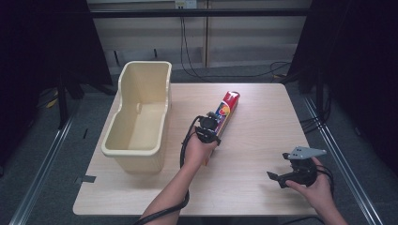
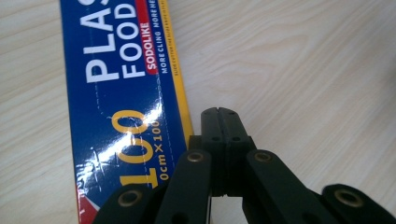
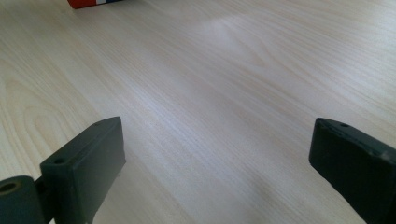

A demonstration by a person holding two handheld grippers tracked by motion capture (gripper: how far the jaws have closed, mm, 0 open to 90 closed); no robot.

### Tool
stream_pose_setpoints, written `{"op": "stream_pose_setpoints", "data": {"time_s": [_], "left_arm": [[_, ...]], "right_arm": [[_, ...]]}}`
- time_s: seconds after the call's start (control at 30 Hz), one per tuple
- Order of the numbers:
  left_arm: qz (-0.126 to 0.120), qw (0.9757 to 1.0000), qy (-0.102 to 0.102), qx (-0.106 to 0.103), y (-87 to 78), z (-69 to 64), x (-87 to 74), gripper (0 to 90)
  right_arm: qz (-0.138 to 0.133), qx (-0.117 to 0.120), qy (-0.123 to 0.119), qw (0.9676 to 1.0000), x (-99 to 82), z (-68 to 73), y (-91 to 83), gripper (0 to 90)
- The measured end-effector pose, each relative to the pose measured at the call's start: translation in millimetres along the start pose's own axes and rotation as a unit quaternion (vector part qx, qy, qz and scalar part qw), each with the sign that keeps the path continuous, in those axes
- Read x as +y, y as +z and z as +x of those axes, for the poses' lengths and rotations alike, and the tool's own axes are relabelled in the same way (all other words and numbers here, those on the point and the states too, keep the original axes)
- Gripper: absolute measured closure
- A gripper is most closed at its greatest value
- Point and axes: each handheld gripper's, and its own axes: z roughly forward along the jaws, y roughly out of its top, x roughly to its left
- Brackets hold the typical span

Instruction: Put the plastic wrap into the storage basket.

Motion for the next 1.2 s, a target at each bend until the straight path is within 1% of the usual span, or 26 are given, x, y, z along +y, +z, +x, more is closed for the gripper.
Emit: {"op": "stream_pose_setpoints", "data": {"time_s": [0.03, 0.2, 0.23, 0.27, 0.33, 0.37, 0.4, 0.43, 0.47, 0.53, 0.57, 0.63, 0.67, 0.7, 0.73, 0.77, 0.87, 0.9, 0.93, 0.97, 1.0, 1.03, 1.07, 1.1, 1.13, 1.2], "left_arm": [[-0.003, 0.9999, -0.01, 0.005, -0.8, 1.5, -0.1, 90.0], [-0.004, 1.0, -0.008, 0.0, -5.6, 4.1, 3.4, 90.0], [-0.013, 0.9999, -0.008, -0.006, -9.3, 2.8, 8.2, 90.0], [-0.015, 0.9999, -0.002, -0.006, -11.3, 2.1, 11.5, 89.3], [-0.021, 0.9997, -0.005, -0.007, -12.4, 0.1, 15.1, 87.6], [-0.033, 0.9994, -0.007, 0.0, -13.3, -3.4, 22.0, 85.5], [-0.033, 0.9994, -0.007, 0.0, -13.3, -3.4, 22.0, 82.6], [-0.042, 0.9991, -0.007, 0.007, -13.9, -4.0, 28.9, 80.6], [-0.036, 0.9993, 0.0, 0.01, -14.4, -2.8, 32.1, 79.4], [-0.038, 0.9992, -0.005, 0.01, -13.7, -2.9, 35.0, 74.6], [-0.036, 0.9991, -0.003, 0.02, -11.8, -1.6, 39.7, 71.9], [-0.038, 0.9988, -0.004, 0.03, -9.4, 0.7, 43.6, 67.3], [-0.033, 0.9989, -0.006, 0.034, -8.3, 2.3, 45.1, 64.8], [-0.046, 0.9982, -0.016, 0.034, -5.1, 2.4, 46.4, 61.0], [-0.046, 0.9982, -0.016, 0.034, -5.1, 2.4, 46.4, 60.3], [-0.035, 0.9987, -0.004, 0.037, -4.3, 5.3, 47.8, 60.3], [-0.03, 0.9989, -0.009, 0.035, 0.7, 9.8, 50.2, 54.1], [-0.028, 0.9988, -0.013, 0.038, 2.1, 10.8, 50.7, 54.1], [-0.026, 0.9987, -0.013, 0.042, 3.0, 12.6, 51.3, 50.6], [-0.026, 0.9986, -0.019, 0.043, 4.2, 14.0, 52.0, 48.3], [-0.027, 0.9985, -0.016, 0.046, 4.5, 15.7, 52.8, 46.5], [-0.031, 0.9979, -0.02, 0.054, 6.3, 17.1, 54.6, 42.5], [-0.031, 0.9979, -0.02, 0.054, 6.3, 17.1, 54.6, 39.4], [-0.028, 0.9979, -0.016, 0.056, 5.9, 19.4, 55.9, 39.4], [-0.028, 0.9979, -0.024, 0.053, 6.4, 19.3, 56.4, 37.9], [-0.03, 0.9975, -0.024, 0.059, 8.9, 22.5, 57.2, 35.7]], "right_arm": [[-0.005, 0.0, 0.0, 1.0, 0.2, 0.6, -0.3, 3.5], [-0.006, 0.005, -0.004, 1.0, 1.0, 1.4, 0.4, 3.5], [-0.005, 0.004, -0.004, 1.0, 1.4, 2.0, 0.7, 3.5], [-0.004, 0.003, -0.004, 1.0, 1.7, 2.3, 0.6, 3.5], [-0.004, 0.003, -0.003, 1.0, 2.1, 2.6, 0.5, 3.5], [-0.006, 0.005, -0.005, 1.0, 2.8, 2.7, 0.9, 3.5], [-0.006, 0.005, -0.005, 1.0, 2.8, 2.7, 0.9, 3.5], [-0.006, 0.005, -0.008, 0.9999, 3.1, 2.9, 1.1, 3.5], [-0.006, 0.006, -0.009, 0.9999, 3.0, 3.0, 1.2, 3.5], [-0.006, 0.007, -0.009, 0.9999, 3.0, 3.1, 1.2, 3.5], [-0.006, 0.003, -0.01, 0.9999, 2.9, 3.8, 0.7, 3.5], [-0.007, 0.004, -0.01, 0.9999, 2.9, 3.7, 0.5, 3.5], [-0.007, 0.003, -0.008, 0.9999, 2.9, 3.5, 0.1, 3.5], [-0.007, 0.004, -0.008, 0.9999, 3.0, 3.0, -0.1, 3.5], [-0.007, 0.004, -0.008, 0.9999, 3.0, 3.0, -0.1, 3.5], [-0.008, 0.006, -0.008, 0.9999, 2.9, 2.7, -0.2, 3.5], [-0.007, 0.007, -0.006, 0.9999, 2.7, 3.2, -0.3, 3.5], [-0.008, 0.007, -0.007, 0.9999, 2.7, 3.1, -0.3, 3.5], [-0.008, 0.008, -0.008, 0.9999, 2.9, 3.0, -0.3, 3.5], [-0.008, 0.005, -0.008, 0.9999, 3.0, 3.2, -0.5, 3.5], [-0.008, 0.005, -0.009, 0.9999, 3.1, 3.2, -0.3, 3.5], [-0.007, 0.008, -0.009, 0.9999, 3.0, 3.2, 0.6, 3.5], [-0.007, 0.008, -0.009, 0.9999, 3.0, 3.2, 0.6, 3.5], [-0.007, 0.008, -0.01, 0.9999, 3.1, 3.1, 0.9, 3.5], [-0.007, 0.008, -0.01, 0.9999, 3.1, 3.2, 1.1, 3.5], [-0.007, 0.009, -0.01, 0.9999, 3.2, 3.1, 1.2, 3.5]]}}
